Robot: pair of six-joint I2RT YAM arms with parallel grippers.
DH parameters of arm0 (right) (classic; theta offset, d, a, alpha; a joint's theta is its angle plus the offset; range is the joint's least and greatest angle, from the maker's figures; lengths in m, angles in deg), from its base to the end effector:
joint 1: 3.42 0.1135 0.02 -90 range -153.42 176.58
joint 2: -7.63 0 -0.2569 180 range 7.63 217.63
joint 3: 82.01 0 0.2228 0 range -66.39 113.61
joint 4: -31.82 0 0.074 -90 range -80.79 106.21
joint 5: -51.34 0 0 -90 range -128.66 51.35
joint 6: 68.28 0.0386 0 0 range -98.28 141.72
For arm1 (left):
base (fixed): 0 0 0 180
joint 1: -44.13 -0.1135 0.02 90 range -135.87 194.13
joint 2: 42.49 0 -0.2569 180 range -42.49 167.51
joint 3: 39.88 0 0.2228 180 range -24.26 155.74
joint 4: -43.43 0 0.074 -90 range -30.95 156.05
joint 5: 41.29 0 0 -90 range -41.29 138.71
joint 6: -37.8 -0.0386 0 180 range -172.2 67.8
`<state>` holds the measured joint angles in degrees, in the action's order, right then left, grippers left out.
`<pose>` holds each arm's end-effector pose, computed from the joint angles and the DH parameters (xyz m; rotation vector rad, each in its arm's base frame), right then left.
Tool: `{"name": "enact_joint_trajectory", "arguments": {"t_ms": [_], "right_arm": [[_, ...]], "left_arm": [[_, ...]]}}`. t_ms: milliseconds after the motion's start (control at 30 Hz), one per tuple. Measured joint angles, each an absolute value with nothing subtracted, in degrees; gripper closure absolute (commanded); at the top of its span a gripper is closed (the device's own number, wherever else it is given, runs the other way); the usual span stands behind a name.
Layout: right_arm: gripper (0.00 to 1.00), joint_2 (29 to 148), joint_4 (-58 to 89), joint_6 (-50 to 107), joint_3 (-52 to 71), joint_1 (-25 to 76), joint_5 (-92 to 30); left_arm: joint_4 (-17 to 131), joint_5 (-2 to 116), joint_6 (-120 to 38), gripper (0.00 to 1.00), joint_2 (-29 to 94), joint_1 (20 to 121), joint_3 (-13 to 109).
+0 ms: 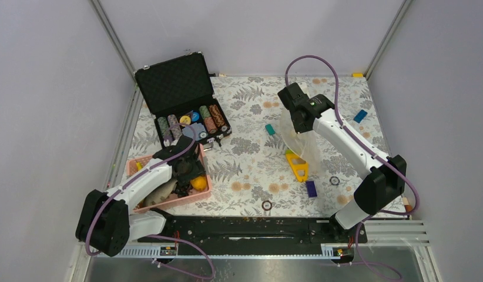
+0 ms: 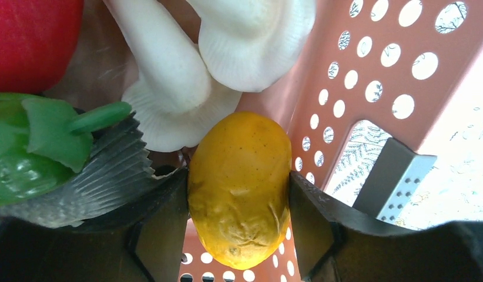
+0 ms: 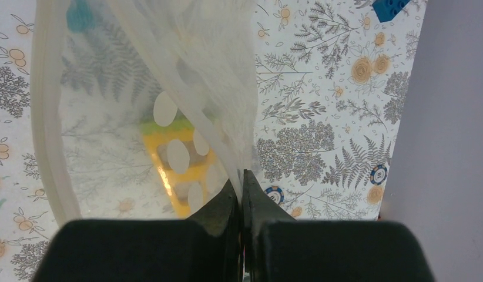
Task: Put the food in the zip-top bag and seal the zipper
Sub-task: Adjust the fake fruit at the bin.
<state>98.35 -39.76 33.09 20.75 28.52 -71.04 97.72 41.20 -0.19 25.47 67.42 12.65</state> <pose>0.2614 0.1386 0.3250 -0.2438 2.4144 -0.4098 0.1648 -0.0655 0.1870 -0.7206 2.6831 -0.1591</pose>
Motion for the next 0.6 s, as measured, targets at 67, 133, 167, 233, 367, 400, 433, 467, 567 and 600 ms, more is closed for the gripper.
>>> {"name": "enact_joint_trajectory", "arguments": {"t_ms": [67, 133, 167, 233, 367, 400, 433, 467, 567, 600], "right_arm": [[1.0, 98.35, -39.65, 33.09, 20.72, 28.5, -70.38], [1.0, 98.24, -39.43, 33.09, 20.51, 28.48, -69.4], [1.0, 98.09, -39.19, 33.09, 20.18, 28.48, -68.85], [1.0, 97.56, -38.62, 33.12, 19.48, 28.44, -67.39], [1.0, 96.1, -37.92, 33.12, 18.54, 28.44, -64.41], [1.0, 95.59, -37.64, 33.14, 18.32, 28.44, -63.69], [1.0, 95.2, -37.33, 33.23, 18.17, 28.44, -62.88], [1.0, 94.87, -37.2, 33.36, 18.1, 28.44, -62.23], [1.0, 93.69, -36.79, 33.79, 17.73, 28.41, -58.45], [1.0, 93.21, -36.52, 33.99, 17.49, 28.39, -56.92]], "left_arm": [[97.98, 41.22, -0.24, 0.79, 24.91, 67.42, 12.65], [98.79, 41.2, -0.54, 0.82, 23.03, 67.42, 12.67], [99.71, 41.18, -0.91, 0.83, 21.5, 67.42, 12.85], [102.81, 40.65, -1.74, 0.84, 18.37, 67.42, 14.35], [107.78, 38.8, -3.19, 0.86, 12.71, 67.42, 19.86], [108.78, 38.1, -3.62, 0.9, 11.14, 67.42, 21.61], [109.37, 37.64, -3.86, 0.91, 10.02, 67.42, 22.81], [110.05, 37.27, -4.21, 0.91, 9.08, 67.42, 24.06], [111.91, 37.05, -5.7, 0.91, 7.68, 67.55, 28.1], [112.3, 37.0, -6.36, 0.92, 7.68, 68.1, 29.74]]}}
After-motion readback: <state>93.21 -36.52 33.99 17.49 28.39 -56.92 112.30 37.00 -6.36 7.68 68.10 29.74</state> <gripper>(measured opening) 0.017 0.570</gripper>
